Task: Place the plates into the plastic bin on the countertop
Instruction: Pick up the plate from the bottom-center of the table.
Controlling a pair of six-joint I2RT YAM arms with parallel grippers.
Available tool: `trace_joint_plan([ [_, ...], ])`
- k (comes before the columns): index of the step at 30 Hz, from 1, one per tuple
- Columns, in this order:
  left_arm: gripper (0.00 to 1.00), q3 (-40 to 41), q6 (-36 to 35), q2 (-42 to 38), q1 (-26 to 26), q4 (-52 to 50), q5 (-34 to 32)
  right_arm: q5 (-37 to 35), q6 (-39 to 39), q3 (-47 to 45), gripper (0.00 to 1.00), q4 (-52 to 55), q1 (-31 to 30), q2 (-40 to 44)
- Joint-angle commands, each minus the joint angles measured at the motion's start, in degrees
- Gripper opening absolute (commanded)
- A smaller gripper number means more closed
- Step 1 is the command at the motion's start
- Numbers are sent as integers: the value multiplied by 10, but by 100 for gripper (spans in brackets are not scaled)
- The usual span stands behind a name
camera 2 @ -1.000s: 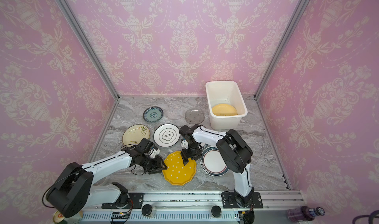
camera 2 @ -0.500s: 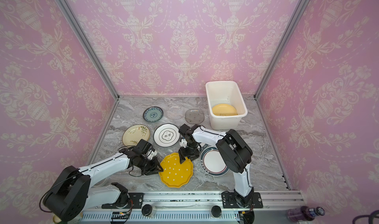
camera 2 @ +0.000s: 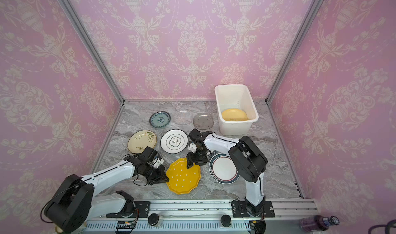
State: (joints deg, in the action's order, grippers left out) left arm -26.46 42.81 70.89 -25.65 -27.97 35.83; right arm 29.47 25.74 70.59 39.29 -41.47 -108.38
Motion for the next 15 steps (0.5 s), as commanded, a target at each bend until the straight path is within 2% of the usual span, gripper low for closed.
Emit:
trace_joint_plan([
  [1, 0, 2, 19, 0, 5, 54, 18, 151, 50, -1, 58, -86, -22, 44],
  [12, 0, 6, 19, 5, 8, 64, 25, 172, 132, -28, 51, -187, -25, 96],
  [15, 0, 6, 19, 5, 9, 64, 25, 179, 139, -62, 48, -204, -29, 104],
])
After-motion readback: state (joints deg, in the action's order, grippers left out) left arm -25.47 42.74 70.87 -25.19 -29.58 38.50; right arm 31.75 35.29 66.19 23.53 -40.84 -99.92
